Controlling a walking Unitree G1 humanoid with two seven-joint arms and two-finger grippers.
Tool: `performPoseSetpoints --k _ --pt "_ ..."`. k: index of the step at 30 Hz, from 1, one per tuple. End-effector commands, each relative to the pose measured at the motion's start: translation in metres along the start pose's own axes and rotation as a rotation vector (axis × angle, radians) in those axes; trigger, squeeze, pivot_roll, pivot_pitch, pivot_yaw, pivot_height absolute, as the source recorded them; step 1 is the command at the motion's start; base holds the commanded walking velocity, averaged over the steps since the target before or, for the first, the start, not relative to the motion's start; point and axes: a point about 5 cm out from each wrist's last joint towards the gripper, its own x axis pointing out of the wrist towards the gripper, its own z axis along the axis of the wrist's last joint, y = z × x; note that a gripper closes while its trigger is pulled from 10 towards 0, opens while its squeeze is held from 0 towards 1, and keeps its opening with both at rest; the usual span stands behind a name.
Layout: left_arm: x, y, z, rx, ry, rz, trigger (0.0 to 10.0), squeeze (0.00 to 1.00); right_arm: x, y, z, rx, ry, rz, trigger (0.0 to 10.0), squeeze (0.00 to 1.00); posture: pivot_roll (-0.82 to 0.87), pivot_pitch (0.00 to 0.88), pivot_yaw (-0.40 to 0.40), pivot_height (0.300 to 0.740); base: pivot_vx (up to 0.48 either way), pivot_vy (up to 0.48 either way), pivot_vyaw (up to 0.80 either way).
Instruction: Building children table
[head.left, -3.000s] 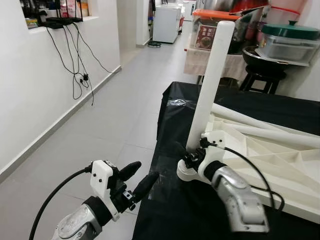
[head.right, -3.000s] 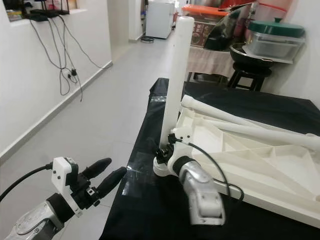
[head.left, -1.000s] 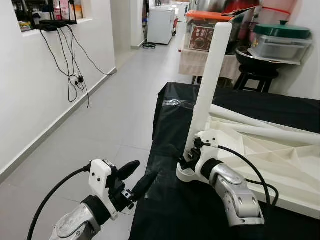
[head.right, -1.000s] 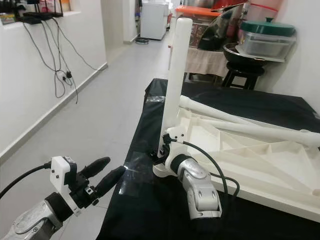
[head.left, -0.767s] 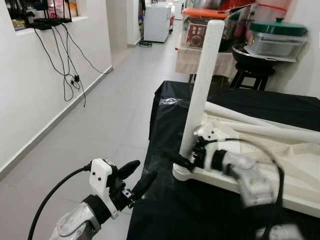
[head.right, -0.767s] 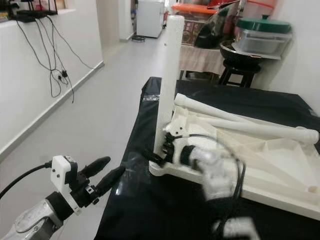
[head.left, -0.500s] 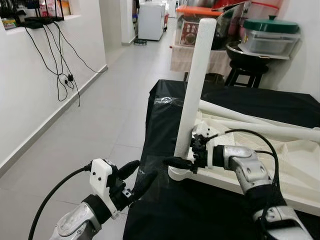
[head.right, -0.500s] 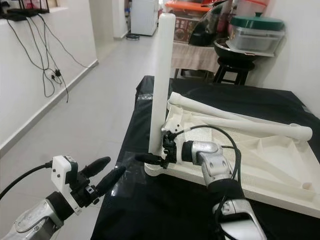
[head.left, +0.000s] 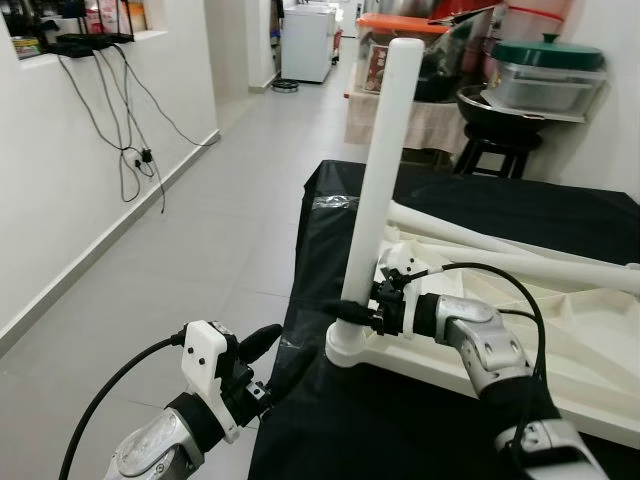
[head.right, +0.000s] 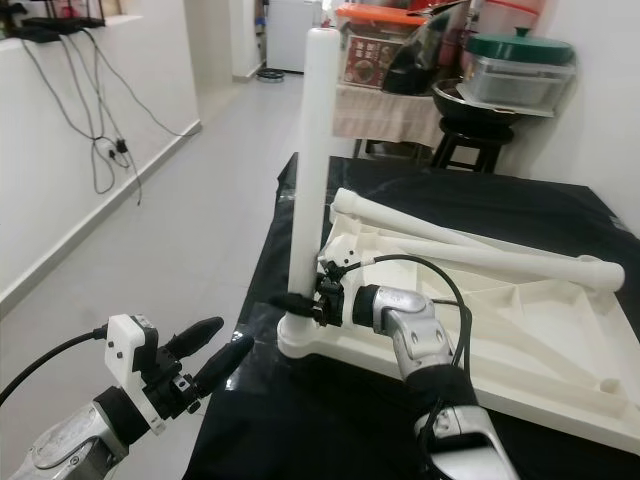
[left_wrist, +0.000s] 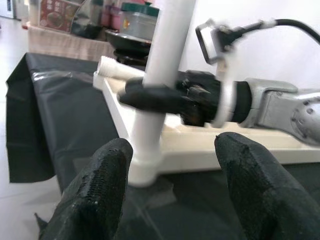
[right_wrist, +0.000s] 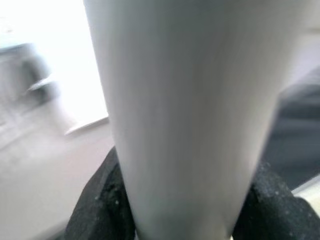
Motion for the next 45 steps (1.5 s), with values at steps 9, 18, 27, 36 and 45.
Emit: performPoseSetpoints --k 9,18,27,36,45 --pt "-0.001 0.000 0.001 0.000 0.007 -0.010 10.0 0.00 -0.038 0.010 -0.016 0.026 0.005 -0.426 0.0 0.00 0.09 0.000 -0.075 0.740 0.000 0.000 0.00" --pt "0.001 0.001 0.002 0.006 0.001 -0.001 10.0 0.00 -0.030 0.012 -0.013 0.028 0.035 -0.374 9.9 0.00 0.08 0.000 -0.076 0.740 0.000 0.000 0.00" --pt "0.001 0.004 0.002 0.006 0.002 -0.002 10.0 0.00 -0.013 0.016 0.010 0.003 -0.008 0.044 10.0 1.00 0.10 0.000 -0.076 0.740 0.000 0.000 0.00" --pt "0.003 0.004 0.000 0.008 0.003 0.000 10.0 0.00 -0.001 0.002 0.011 -0.050 0.064 0.460 10.0 0.00 0.12 0.000 -0.084 0.740 0.000 0.000 0.00" --pt "0.003 0.003 0.000 0.008 0.005 0.001 10.0 0.00 0.011 -0.006 0.020 0.097 0.102 0.577 2.2 0.00 0.13 0.000 -0.087 0.740 0.000 0.000 0.00"
